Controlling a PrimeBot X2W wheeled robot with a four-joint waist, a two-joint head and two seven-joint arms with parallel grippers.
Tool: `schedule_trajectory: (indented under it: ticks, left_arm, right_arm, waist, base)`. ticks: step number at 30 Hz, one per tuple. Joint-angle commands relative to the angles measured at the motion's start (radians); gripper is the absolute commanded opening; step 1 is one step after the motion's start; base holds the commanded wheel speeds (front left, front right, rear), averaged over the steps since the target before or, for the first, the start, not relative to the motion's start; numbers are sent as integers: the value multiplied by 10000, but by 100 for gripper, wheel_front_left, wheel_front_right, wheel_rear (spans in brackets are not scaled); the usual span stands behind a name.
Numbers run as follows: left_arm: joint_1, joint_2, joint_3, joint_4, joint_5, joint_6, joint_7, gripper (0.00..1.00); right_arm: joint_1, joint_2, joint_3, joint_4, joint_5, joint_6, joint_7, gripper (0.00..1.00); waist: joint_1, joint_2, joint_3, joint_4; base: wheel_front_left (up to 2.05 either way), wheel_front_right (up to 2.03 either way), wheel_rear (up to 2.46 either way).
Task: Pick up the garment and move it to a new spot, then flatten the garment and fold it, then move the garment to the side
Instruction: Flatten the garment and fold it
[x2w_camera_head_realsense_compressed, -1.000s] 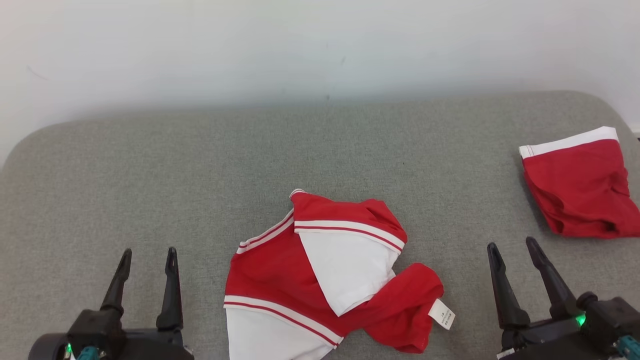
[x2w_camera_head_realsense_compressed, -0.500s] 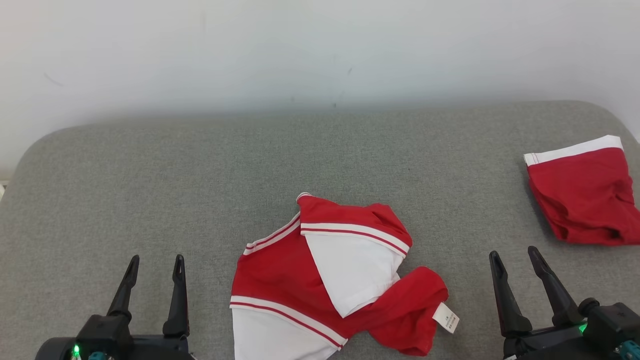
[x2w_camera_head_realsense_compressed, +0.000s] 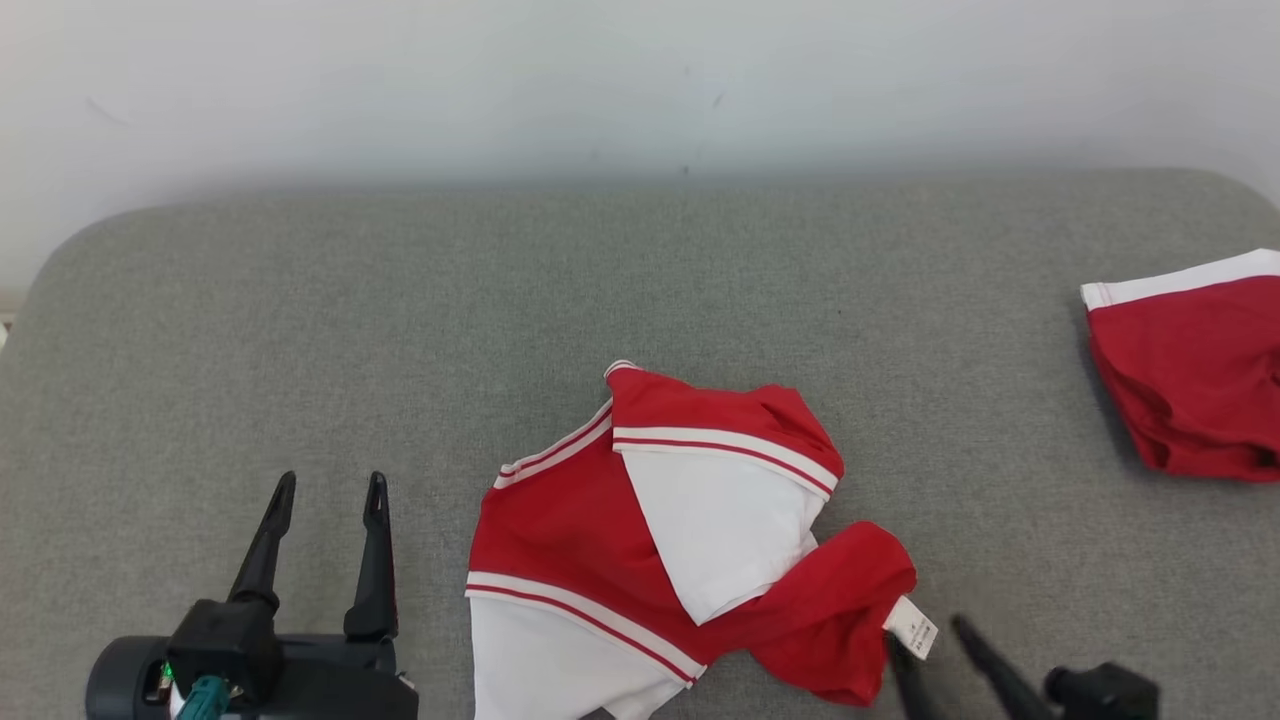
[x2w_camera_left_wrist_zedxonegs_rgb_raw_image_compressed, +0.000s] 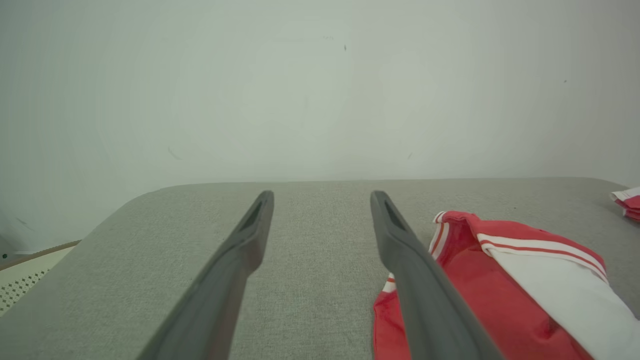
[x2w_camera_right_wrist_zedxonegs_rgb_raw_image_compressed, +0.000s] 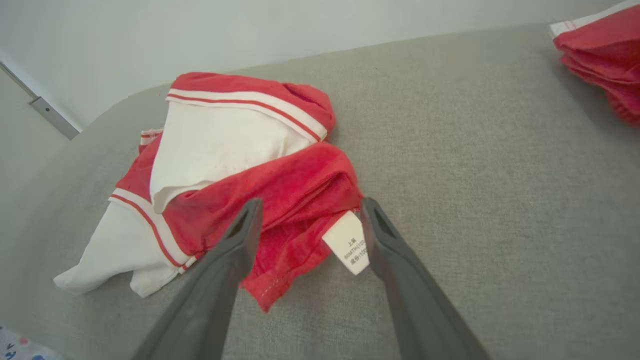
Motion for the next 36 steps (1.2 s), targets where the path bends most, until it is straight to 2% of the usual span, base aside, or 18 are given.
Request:
schedule_trajectory:
  ticks: [1, 6, 13, 14, 15, 23, 30, 34, 36]
  left_arm:
    - [-152, 2, 11, 21, 42, -23, -50, 100]
    - [-392, -170, -85, 127, 40, -82, -118, 100]
    - [-691, -374, -200, 330, 72, -214, -203, 100]
    - [-745, -394, -207, 356, 72, -241, -207, 100]
    - [-781, -411, -209, 377, 76, -237, -210, 100]
    - [-917, -562, -79, 469, 78, -246, -269, 100]
    - [-931, -712, 48, 382, 152, -330, -280, 100]
    - [-987, -822, 141, 344, 225, -419, -263, 100]
    - [-1019, -868, 185, 346, 262, -442, -263, 100]
  right_arm:
    - [82, 5, 69, 40, 63, -9, 56, 100]
    - [221, 2, 569, 495, 491, -9, 345, 100]
    - [-517, 5, 772, 1286, 1141, -7, 208, 100]
    - [-645, 0, 779, 1376, 1050, -9, 157, 45]
    - [-756, -3, 793, 1450, 981, -9, 115, 0]
    - [-1198, -430, 290, 1078, -185, -9, -166, 0]
    - [-1768, -1573, -29, 268, -1523, -9, -645, 0]
    - [-2522, -2461, -95, 289, -1963, -9, -1120, 0]
    - [-2768, -2660, -174, 495, -2044, -9, -1402, 0]
  waist:
    - [-1, 0, 137, 60]
    - [-1, 0, 478, 141]
    - [-1, 0, 843, 241]
    - [-1, 0, 889, 265]
    - [-1, 0, 928, 281]
    - [-1, 0, 1071, 326]
    - [-1, 0, 1121, 312]
    - [-1, 0, 1231, 337]
    - [-1, 0, 1278, 356]
  base:
    - [0, 0, 0]
    - [0, 0, 0]
    - [0, 0, 0]
    - [0, 0, 0]
    - [0, 0, 0]
    - [0, 0, 0]
    - [0, 0, 0]
    - [0, 0, 0]
    - [0, 0, 0]
